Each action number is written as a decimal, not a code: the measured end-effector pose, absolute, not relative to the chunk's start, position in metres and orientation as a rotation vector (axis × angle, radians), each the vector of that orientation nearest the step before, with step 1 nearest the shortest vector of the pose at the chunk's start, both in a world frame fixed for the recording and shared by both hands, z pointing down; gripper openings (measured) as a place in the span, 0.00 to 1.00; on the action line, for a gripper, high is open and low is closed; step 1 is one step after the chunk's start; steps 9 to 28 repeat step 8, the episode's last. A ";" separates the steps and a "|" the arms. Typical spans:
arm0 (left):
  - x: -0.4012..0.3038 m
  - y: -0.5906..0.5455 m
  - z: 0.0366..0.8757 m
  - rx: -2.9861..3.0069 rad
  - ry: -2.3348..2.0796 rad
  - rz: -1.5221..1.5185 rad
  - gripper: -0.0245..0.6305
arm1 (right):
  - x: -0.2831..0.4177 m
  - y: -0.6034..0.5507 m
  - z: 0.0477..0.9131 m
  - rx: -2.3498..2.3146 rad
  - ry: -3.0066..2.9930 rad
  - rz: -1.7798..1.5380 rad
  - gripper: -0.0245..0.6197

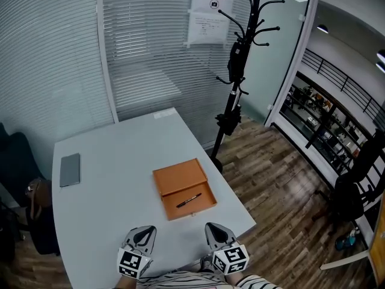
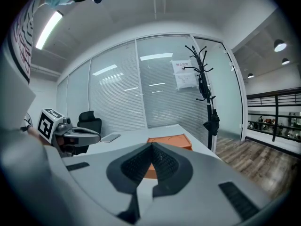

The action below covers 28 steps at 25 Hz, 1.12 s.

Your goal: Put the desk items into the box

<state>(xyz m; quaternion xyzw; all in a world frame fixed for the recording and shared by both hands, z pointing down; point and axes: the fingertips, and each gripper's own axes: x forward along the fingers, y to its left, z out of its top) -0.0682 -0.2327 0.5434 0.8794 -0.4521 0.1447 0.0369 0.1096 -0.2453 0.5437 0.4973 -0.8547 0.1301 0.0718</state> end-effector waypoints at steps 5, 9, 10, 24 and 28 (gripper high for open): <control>-0.063 -0.238 0.541 2.709 -1.385 0.441 0.07 | 0.115 -0.249 0.541 1.511 -2.567 0.391 0.08; -0.061 -0.240 0.539 2.715 -1.386 0.443 0.07 | 0.118 -0.251 0.540 1.520 -2.566 0.392 0.08; -0.061 -0.240 0.539 2.715 -1.386 0.443 0.07 | 0.118 -0.251 0.540 1.520 -2.566 0.392 0.08; -0.061 -0.240 0.539 2.715 -1.386 0.443 0.07 | 0.118 -0.251 0.540 1.520 -2.566 0.392 0.08; -0.061 -0.240 0.539 2.715 -1.386 0.443 0.07 | 0.118 -0.251 0.540 1.520 -2.566 0.392 0.08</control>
